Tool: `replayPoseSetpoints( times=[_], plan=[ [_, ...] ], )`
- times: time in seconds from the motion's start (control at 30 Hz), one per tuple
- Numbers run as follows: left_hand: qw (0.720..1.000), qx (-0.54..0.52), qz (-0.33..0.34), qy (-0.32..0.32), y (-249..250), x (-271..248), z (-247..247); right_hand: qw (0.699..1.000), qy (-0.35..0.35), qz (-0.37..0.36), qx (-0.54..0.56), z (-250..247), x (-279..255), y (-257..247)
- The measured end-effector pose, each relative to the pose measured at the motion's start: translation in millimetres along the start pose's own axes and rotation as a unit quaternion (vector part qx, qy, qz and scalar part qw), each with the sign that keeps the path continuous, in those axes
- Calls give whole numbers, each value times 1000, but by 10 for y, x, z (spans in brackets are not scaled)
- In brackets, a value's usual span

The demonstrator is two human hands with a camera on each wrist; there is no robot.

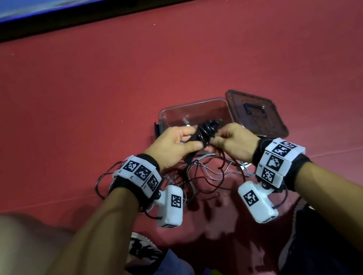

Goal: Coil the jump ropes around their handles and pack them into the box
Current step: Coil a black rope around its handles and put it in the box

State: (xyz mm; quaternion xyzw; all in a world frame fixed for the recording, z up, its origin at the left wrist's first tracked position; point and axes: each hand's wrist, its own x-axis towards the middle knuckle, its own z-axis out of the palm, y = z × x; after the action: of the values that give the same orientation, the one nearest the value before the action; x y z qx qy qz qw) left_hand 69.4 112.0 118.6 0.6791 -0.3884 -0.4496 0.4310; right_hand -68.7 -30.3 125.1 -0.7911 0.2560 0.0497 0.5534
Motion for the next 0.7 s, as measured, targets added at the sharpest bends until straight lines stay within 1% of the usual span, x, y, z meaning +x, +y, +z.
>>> replayPoseSetpoints(
  times=[0.03,0.13,0.27,0.33,0.43,0.5,0.6,0.7],
  plan=[
    [1000,8,1,13,13,-3,-3,1000,-13,-2,-24,25,9,6],
    [996,69,6,56,-18,17,-18,995,-20,9,-95,72,34,85],
    [989,102,-22,105,-70,11,-35,989,-49,18,-140,96,45,80],
    [983,137,-36,112,-63,2,-25,981,-54,8,-185,80,19,19],
    [977,163,-59,123,-51,-3,-9,970,-47,-5,-240,54,-8,-42],
    [972,189,-70,121,-49,13,-12,964,-44,-16,-263,36,-23,-61],
    [960,245,-89,99,-37,19,-5,953,-45,-28,-297,30,-5,-50],
    [928,354,-107,50,-73,14,40,945,-47,-27,-322,49,7,-70]
  ],
)
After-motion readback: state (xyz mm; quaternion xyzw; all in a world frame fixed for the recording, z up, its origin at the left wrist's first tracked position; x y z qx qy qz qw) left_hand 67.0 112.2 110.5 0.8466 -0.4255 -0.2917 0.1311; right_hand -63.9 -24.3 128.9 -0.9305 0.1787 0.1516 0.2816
